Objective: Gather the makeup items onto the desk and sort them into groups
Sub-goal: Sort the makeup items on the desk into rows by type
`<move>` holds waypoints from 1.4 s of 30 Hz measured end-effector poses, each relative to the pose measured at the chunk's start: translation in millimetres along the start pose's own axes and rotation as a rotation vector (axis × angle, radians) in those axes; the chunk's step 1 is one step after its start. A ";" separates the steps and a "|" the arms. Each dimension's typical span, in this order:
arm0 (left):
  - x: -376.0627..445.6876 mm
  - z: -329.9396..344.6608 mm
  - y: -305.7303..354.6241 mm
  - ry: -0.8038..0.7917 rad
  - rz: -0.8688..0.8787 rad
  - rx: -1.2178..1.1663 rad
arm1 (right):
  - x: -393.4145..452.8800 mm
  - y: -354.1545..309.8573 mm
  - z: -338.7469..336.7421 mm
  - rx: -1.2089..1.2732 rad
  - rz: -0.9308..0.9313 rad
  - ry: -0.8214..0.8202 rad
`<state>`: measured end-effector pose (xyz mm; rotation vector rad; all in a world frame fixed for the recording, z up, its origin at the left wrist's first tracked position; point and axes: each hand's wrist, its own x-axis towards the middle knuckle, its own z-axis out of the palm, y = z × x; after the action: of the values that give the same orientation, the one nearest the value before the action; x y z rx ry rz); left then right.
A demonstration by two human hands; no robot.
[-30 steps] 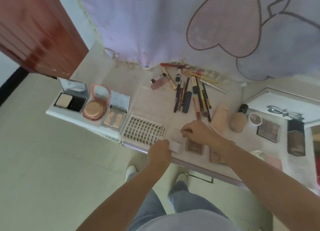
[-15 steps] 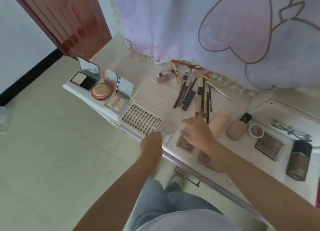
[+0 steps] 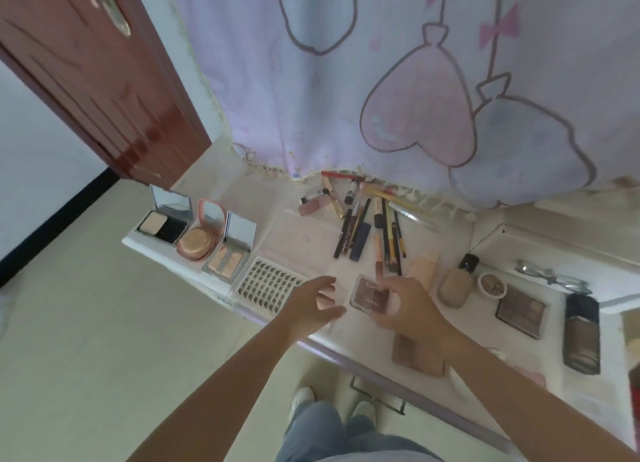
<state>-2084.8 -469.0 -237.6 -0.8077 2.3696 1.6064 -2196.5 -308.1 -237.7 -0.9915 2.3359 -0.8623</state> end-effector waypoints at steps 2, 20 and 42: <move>8.3 -15.5 29.4 -0.123 0.069 -0.153 | 1.7 -21.8 -30.9 0.078 -0.008 0.046; 19.2 -66.0 152.4 -0.301 0.526 -0.350 | -13.5 -112.8 -142.3 -0.067 -0.162 0.343; 17.3 -67.7 124.7 -0.308 0.466 -0.367 | 2.4 -104.9 -117.9 0.042 -0.106 0.245</move>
<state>-2153.4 -501.6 -116.5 -0.0246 2.1688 2.1975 -2221.3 -323.8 -82.7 -1.0522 2.4720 -1.1261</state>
